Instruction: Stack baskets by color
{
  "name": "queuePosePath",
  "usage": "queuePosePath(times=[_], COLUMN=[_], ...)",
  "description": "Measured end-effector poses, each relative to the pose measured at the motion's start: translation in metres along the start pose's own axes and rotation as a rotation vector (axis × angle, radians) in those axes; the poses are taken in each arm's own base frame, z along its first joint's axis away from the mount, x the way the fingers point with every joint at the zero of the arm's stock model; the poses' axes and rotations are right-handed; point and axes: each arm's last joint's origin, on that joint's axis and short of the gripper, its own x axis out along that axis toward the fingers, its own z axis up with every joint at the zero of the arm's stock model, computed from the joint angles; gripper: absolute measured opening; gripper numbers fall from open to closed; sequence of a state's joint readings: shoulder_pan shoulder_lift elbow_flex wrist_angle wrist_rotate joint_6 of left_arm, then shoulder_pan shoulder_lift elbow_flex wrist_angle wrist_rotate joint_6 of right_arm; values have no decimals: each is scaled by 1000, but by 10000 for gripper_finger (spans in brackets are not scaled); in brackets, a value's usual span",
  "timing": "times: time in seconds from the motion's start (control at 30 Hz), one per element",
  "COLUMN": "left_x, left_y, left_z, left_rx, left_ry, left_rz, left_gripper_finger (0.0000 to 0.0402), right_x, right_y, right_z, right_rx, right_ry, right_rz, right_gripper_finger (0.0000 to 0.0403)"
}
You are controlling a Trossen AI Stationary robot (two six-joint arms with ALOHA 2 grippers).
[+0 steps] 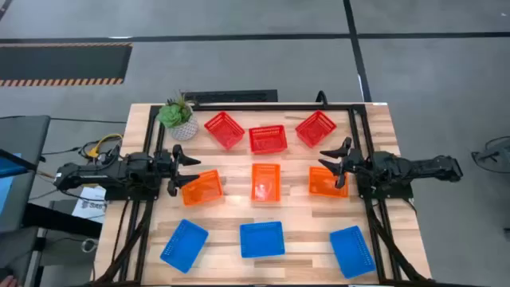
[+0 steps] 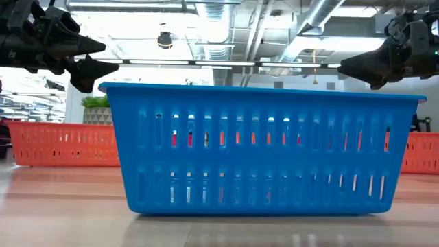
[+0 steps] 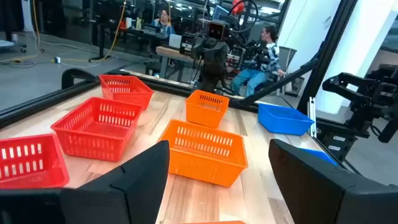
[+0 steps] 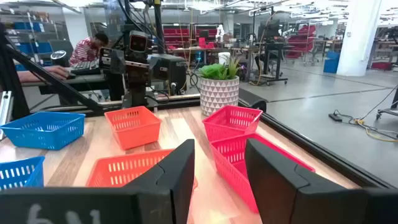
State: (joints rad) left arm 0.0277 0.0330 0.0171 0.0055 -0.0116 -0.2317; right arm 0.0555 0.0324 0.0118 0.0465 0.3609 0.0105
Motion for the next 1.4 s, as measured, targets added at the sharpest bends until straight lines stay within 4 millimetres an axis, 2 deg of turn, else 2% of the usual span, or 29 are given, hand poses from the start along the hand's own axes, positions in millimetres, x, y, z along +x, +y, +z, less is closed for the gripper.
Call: queuePosePath(times=[1.27, 1.4], left_x=[0, 0], left_y=[0, 0], left_z=[0, 0], left_rx=[0, -113], left_ry=[-4, -4], left_rz=[-1, -1], left_gripper_finger=[263, 263], right_x=[0, 0], right_y=[0, 0], right_z=[0, 0], right_rx=[-3, -28], right_ry=[0, -3], right_rz=[0, -1], right_gripper_finger=[165, 165])
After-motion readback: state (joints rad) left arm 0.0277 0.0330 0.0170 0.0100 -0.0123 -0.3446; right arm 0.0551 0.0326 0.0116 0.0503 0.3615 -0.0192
